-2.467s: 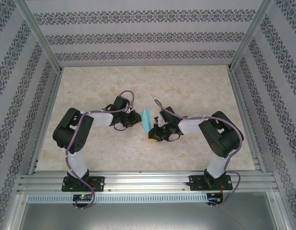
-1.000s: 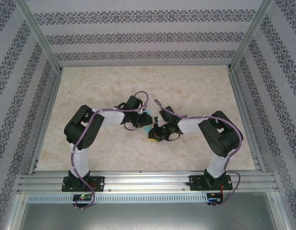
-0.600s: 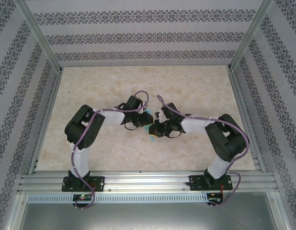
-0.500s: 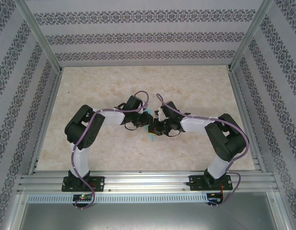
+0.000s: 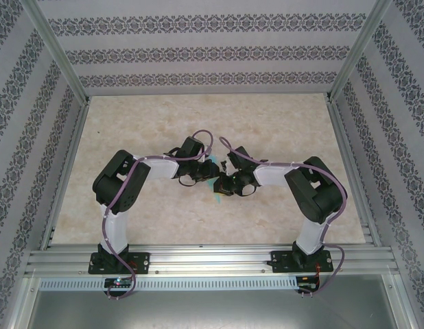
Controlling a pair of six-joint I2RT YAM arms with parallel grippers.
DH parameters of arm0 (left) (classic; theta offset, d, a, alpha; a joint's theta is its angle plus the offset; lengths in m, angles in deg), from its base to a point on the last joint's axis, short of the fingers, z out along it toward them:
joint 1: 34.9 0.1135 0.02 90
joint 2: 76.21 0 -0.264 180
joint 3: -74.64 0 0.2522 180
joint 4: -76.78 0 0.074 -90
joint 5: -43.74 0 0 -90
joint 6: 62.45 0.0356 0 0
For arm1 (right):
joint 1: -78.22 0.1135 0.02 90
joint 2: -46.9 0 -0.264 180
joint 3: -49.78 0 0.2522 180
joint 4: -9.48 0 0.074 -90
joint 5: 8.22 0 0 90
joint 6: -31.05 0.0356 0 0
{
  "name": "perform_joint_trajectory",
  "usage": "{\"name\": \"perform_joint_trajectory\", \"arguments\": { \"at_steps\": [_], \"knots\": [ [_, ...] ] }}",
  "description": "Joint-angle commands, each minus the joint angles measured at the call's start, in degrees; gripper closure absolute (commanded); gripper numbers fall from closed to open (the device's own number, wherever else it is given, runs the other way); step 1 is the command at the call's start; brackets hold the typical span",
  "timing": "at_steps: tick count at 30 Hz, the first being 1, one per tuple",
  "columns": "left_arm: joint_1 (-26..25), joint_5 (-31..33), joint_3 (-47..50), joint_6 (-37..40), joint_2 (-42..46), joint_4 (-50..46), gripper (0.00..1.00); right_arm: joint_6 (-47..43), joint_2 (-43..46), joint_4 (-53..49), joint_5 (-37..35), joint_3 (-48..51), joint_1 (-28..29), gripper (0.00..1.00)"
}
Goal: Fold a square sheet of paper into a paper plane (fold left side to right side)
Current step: Fold the wing for the fifth time at the center of the table.
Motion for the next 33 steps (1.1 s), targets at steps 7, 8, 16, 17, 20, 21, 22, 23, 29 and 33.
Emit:
{"name": "perform_joint_trajectory", "arguments": {
  "at_steps": [7, 8, 16, 17, 20, 21, 22, 23, 29, 33],
  "knots": [
    [0.5, 3.2, 1.4, 0.9, -2.6, -1.1, 0.77, 0.2, 2.9, -4.4, 0.2, 7.0, 2.5, 0.92],
    [0.5, 3.3, 1.4, 0.9, -2.6, -1.2, 0.78, 0.2, 3.4, -4.6, 0.3, 7.4, 2.7, 0.92],
    [0.6, 3.3, 1.3, 0.9, -2.5, -1.5, 0.77, 0.8, 6.3, -5.9, 0.9, 10.6, 4.2, 0.92],
    [0.6, 3.3, 1.4, 0.9, -2.5, -1.4, 0.77, 0.7, 6.8, -6.0, 0.8, 10.8, 4.2, 0.92],
    [0.6, 3.1, 1.4, 1.0, -2.4, -1.5, 0.77, -0.1, 8.9, -6.6, 0.8, 10.2, 3.8, 0.91],
    [0.6, 3.0, 1.3, 1.0, -2.4, -1.5, 0.77, -1.2, 10.4, -7.4, 0.6, 9.4, 3.3, 0.91],
    [0.6, 3.0, 1.3, 1.1, -2.3, -1.4, 0.77, -2.4, 12.3, -8.4, -0.2, 8.4, 2.7, 0.91],
    [0.6, 2.9, 1.3, 1.1, -2.2, -1.5, 0.77, -3.3, 13.8, -9.4, -0.8, 7.4, 1.9, 0.91],
    [0.6, 3.0, 1.5, 1.0, -1.5, -1.3, 0.77, -3.4, 14.4, -6.9, 0.5, 3.4, -0.4, 0.9],
    [0.5, 2.8, 1.5, 0.9, -1.4, -1.2, 0.77, -1.9, 9.2, -1.2, -0.8, 3.0, 1.0, 0.9]
  ]
}}
